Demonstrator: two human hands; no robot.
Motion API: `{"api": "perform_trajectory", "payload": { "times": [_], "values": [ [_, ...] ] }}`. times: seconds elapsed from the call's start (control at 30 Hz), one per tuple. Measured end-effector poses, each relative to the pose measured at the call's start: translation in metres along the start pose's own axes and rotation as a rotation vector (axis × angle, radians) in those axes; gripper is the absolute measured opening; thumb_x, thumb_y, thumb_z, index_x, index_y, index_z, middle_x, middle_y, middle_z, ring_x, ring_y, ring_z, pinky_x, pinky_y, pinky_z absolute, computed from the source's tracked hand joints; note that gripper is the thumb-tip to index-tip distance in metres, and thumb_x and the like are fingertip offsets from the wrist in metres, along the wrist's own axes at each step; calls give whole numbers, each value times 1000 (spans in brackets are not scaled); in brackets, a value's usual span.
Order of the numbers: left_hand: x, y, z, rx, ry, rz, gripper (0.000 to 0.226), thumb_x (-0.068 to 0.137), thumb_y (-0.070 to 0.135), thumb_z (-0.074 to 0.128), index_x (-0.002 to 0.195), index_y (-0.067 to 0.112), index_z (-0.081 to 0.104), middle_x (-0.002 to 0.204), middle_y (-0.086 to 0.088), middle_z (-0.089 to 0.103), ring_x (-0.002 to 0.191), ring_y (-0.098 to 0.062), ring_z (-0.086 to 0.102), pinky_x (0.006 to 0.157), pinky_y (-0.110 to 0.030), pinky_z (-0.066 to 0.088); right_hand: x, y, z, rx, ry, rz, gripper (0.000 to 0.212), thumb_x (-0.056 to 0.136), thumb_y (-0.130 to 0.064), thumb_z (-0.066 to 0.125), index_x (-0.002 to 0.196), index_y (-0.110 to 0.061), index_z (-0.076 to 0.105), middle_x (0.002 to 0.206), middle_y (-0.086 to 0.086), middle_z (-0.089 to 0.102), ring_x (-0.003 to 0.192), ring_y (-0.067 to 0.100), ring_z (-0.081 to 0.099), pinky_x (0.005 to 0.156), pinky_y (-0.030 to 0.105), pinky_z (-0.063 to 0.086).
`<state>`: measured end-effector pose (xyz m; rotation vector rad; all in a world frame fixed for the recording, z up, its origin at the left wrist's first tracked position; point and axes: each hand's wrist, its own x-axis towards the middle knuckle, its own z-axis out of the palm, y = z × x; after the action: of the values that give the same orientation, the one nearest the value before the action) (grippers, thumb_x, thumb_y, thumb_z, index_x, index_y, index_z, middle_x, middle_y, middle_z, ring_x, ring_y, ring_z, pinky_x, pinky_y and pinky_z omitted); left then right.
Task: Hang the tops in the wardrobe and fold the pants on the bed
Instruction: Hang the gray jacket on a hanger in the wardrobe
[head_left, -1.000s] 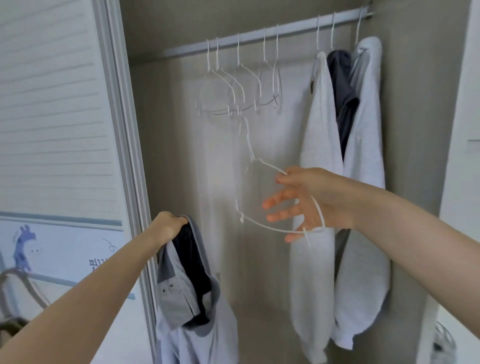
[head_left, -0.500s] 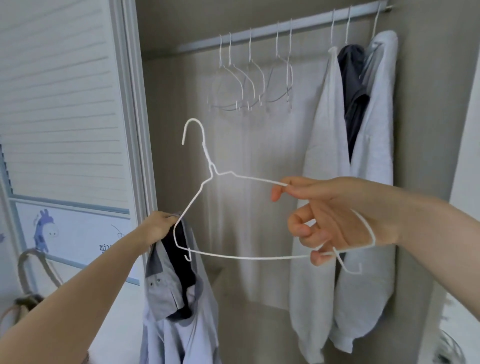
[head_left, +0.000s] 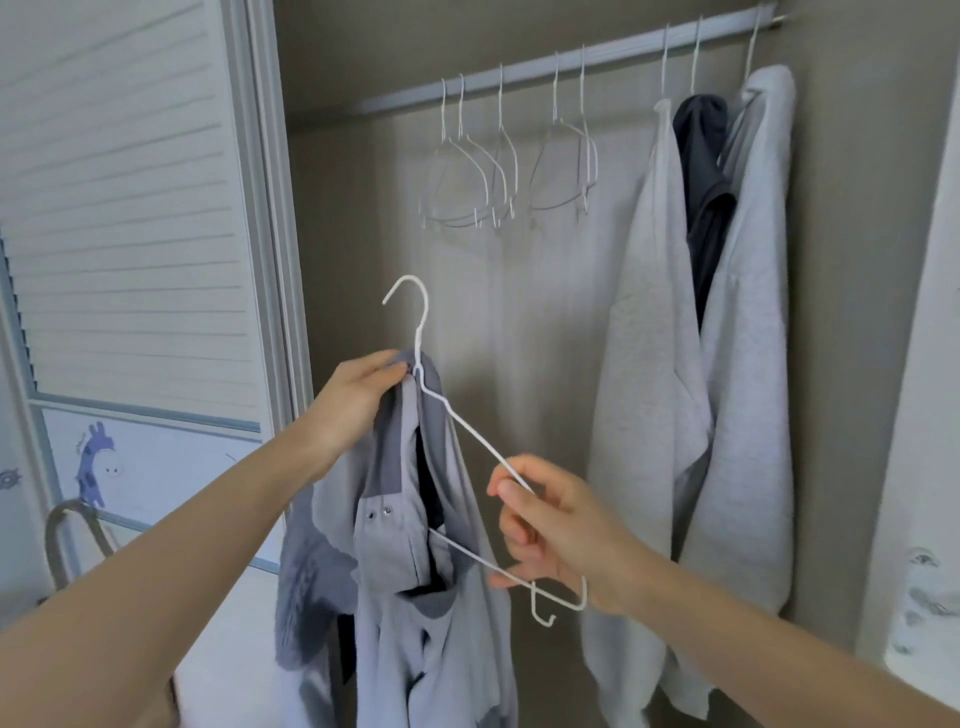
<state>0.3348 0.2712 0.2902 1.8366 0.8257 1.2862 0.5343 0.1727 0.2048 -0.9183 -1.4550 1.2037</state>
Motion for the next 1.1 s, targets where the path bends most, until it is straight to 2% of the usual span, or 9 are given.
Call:
{"api": "perform_trajectory", "payload": {
  "times": [0.13,0.2,0.4,0.57,0.67,0.77,0.87,0.97,1.1],
  "values": [
    [-5,5,-19,902,-111,362,58,96,62,21,125,25,57,97,2,46,99,-16,45,94,-31,34,-12,-5,-6,165,-16,-135,19,90,-29,62,93,-11,58,59,2,38,48,10,33,78,64,52],
    [-5,8,-26,1066,-22,416,62,87,64,12,115,25,52,101,-2,39,101,-22,38,97,-41,30,-20,-12,-7,189,-48,-175,25,86,-32,67,94,-10,58,58,1,37,48,10,32,79,63,52],
    [-2,27,-13,632,18,483,49,97,48,35,77,3,39,70,-4,40,64,-16,39,65,-34,34,-31,-37,-3,328,-293,-120,36,86,-49,64,91,-14,58,79,5,53,72,16,49,82,55,48],
    [-15,41,-2,417,-8,473,43,93,38,55,66,12,36,62,10,31,57,-1,30,54,-13,28,-32,-28,-8,360,-197,-37,42,72,-48,78,83,-8,67,81,6,58,77,17,55,82,55,49],
    [-20,41,3,366,50,472,40,93,30,61,73,-1,48,65,1,37,61,-3,35,56,-12,31,-26,-24,-15,484,-364,23,59,85,-57,61,112,-5,65,115,12,62,112,27,58,89,57,45],
    [-21,43,2,279,146,432,49,93,33,63,68,-4,43,67,-11,33,63,-10,33,56,-19,29,-20,-16,-17,570,-433,84,78,92,-65,36,141,-5,44,148,21,39,139,30,36,99,48,41],
    [-18,42,-6,148,239,373,50,93,37,63,64,3,41,64,-2,30,60,-8,30,53,-17,27,-14,-4,-6,194,-303,103,57,101,-46,23,140,-13,47,150,11,41,132,17,44,98,33,41],
    [-21,37,-15,84,274,312,50,92,42,64,65,4,44,62,0,32,60,-8,33,55,-17,29,-17,7,0,-222,-269,59,43,98,-26,48,139,-40,40,137,0,56,111,-2,55,84,8,40],
    [-21,33,-22,-197,320,148,42,85,49,67,87,7,60,86,-5,49,78,-17,46,74,-33,37,-36,38,-2,-1126,-290,-222,76,86,-34,58,141,-57,10,138,-22,35,118,7,34,102,33,31]
  ]
}}
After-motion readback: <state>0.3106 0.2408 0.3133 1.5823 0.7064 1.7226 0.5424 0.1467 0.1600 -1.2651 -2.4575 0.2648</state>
